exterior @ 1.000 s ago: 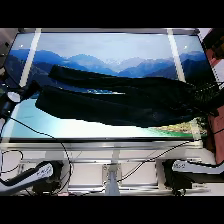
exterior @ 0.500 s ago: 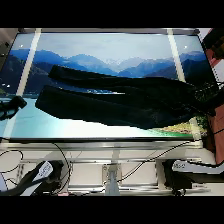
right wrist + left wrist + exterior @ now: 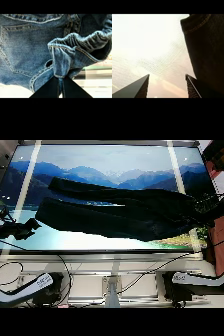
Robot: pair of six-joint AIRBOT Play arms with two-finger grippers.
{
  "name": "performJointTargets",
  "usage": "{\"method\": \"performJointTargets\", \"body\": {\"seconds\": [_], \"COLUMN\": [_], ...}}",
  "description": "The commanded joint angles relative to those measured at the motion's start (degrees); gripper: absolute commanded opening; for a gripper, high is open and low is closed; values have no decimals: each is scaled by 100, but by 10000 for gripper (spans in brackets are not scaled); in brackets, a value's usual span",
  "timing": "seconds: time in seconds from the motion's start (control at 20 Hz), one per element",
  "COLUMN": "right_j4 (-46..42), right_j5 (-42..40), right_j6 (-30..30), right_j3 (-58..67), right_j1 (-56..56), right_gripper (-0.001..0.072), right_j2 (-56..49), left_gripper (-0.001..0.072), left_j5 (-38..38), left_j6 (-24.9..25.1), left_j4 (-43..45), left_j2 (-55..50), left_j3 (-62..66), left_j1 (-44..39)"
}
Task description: Fold the clothes and pants, and hang the long-sleeved shirts on hangers.
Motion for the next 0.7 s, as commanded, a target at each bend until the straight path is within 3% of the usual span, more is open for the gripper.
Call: {"method": "performJointTargets", "body": {"seconds": [0.0, 0.2, 0.65], "right_j4": [13, 20, 201], "right_j5": [-44, -39, 0], "right_j6": [-26, -24, -4], "right_j3": [0, 2, 2], "right_j1": [7, 7, 7], "right_gripper": [37, 37, 37], "right_j2": [2, 2, 2], "left_gripper": [474, 474, 474], "left_j5": [922, 1314, 2579], "left_j6": [20, 304, 299], "left_j4": [-262, -267, -350], "left_j2": [-343, -570, -658], "left_j3": [-13, -11, -7], "left_j1": [-225, -483, -1244]}}
